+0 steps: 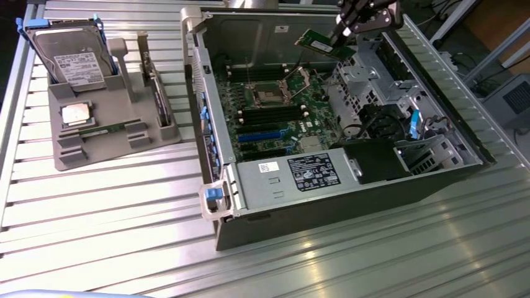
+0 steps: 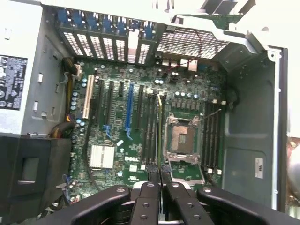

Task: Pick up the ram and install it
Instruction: 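Insert the ram into the slot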

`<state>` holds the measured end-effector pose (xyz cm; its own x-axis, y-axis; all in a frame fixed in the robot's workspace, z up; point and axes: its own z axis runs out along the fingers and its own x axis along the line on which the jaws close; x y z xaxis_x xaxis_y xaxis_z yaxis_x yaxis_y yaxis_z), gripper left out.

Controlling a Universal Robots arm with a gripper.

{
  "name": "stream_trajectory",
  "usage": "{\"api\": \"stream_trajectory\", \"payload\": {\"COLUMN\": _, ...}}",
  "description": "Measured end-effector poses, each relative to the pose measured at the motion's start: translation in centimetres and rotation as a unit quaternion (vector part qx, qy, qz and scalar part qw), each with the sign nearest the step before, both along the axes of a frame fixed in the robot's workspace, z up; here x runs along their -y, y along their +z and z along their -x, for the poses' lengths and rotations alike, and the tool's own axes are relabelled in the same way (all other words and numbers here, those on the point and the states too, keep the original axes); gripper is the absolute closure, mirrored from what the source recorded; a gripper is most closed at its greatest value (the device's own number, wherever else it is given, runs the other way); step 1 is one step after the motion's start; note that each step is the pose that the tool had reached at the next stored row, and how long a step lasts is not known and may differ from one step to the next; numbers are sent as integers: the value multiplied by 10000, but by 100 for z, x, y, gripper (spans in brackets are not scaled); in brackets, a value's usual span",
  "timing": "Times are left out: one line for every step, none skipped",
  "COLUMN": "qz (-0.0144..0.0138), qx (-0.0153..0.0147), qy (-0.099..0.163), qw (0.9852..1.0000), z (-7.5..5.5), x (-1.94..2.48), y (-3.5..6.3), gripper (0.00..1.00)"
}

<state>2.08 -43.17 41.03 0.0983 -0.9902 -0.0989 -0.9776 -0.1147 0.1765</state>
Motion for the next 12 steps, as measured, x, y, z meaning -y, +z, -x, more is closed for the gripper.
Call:
{"api": "stream_trajectory", "payload": {"qz": 129, "qx": 1, "qy": 1, "qw": 9999, "z": 2, "x": -1, "y": -2, "gripper": 88}}
{"api": "stream_trajectory", "payload": {"qz": 163, "qx": 6, "qy": -1, "qw": 9999, "z": 9, "x": -1, "y": -10, "gripper": 88}}
{"api": "stream_trajectory", "payload": {"qz": 163, "qx": 10, "qy": -1, "qw": 9999, "z": 15, "x": -1, "y": -14, "gripper": 88}}
{"api": "stream_trajectory", "payload": {"qz": 163, "qx": 17, "qy": -1, "qw": 9999, "z": 25, "x": -1, "y": -20, "gripper": 88}}
{"api": "stream_trajectory", "payload": {"qz": 164, "qx": 35, "qy": -2, "qw": 9999, "z": 43, "x": -1, "y": -26, "gripper": 88}}
{"api": "stream_trajectory", "payload": {"qz": 166, "qx": 55, "qy": -2, "qw": 9998, "z": 60, "x": 0, "y": -32, "gripper": 88}}
{"api": "stream_trajectory", "payload": {"qz": 176, "qx": 84, "qy": -3, "qw": 9998, "z": 91, "x": -2, "y": -43, "gripper": 88}}
{"api": "stream_trajectory", "payload": {"qz": 182, "qx": 95, "qy": -3, "qw": 9998, "z": 106, "x": -3, "y": -63, "gripper": 88}}
{"api": "stream_trajectory", "payload": {"qz": 189, "qx": 100, "qy": -3, "qw": 9998, "z": 124, "x": -4, "y": -86, "gripper": 88}}
{"api": "stream_trajectory", "payload": {"qz": 197, "qx": 105, "qy": -3, "qw": 9998, "z": 143, "x": -4, "y": -101, "gripper": 88}}
{"api": "stream_trajectory", "payload": {"qz": 209, "qx": 112, "qy": -4, "qw": 9997, "z": 163, "x": -4, "y": -115, "gripper": 88}}
{"api": "stream_trajectory", "payload": {"qz": 252, "qx": 115, "qy": -4, "qw": 9996, "z": 172, "x": -5, "y": -126, "gripper": 88}}
